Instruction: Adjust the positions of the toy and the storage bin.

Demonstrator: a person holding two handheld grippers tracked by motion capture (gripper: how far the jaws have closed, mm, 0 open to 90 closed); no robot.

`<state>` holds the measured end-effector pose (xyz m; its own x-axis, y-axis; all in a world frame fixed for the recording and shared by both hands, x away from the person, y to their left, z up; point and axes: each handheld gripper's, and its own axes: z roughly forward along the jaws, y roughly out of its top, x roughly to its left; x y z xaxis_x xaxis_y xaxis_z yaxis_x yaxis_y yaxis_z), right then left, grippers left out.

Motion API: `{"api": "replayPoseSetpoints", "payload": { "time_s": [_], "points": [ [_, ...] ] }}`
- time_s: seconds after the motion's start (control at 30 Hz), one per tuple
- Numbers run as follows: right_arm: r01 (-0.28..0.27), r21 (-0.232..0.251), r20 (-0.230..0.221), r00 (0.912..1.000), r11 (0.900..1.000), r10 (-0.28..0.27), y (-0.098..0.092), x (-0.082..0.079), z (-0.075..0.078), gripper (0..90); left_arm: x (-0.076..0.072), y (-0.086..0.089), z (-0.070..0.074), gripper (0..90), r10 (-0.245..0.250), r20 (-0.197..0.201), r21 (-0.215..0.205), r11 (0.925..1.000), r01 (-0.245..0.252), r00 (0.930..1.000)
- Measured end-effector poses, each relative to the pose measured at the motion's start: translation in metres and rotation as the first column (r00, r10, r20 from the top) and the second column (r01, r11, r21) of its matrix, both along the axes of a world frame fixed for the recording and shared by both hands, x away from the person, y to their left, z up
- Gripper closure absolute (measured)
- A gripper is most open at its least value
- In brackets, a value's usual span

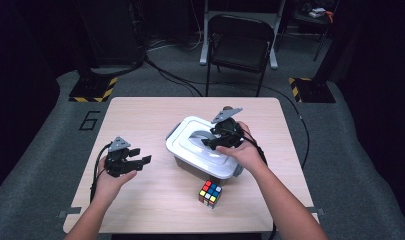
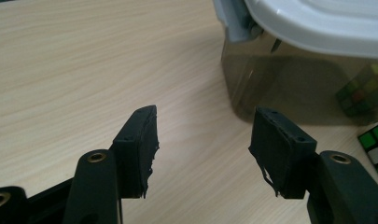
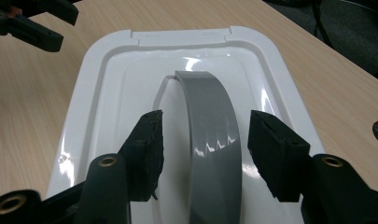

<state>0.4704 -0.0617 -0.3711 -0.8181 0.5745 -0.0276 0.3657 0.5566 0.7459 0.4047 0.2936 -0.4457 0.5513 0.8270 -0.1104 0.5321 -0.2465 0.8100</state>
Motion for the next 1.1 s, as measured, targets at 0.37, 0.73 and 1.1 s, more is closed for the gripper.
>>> {"api": "replayPoseSetpoints", "payload": {
  "time_s": [0.37, 0.73, 1.1],
  "points": [
    [-0.005, -0.020, -0.015, 0.9999, 1.000, 0.005, 0.010, 0.004, -0.001, 54.2, -0.012, 0.006, -0.036, 40.6, -0.011, -0.042, 0.025, 0.9996, 0.013, 0.9991],
    [0.011, -0.009, -0.034, 0.9994, 1.000, -0.011, 0.006, 0.009, -0.001, 64.6, -0.015, -0.001, -0.059, 40.6, -0.028, -0.051, 0.055, 0.9980, 0.031, 0.9983],
    [0.010, -0.016, -0.072, 0.9973, 1.000, -0.011, 0.008, 0.007, 0.002, 66.1, -0.015, -0.002, -0.072, 40.2, -0.022, -0.068, 0.085, 0.9960, 0.028, 0.9974]
  ]
}}
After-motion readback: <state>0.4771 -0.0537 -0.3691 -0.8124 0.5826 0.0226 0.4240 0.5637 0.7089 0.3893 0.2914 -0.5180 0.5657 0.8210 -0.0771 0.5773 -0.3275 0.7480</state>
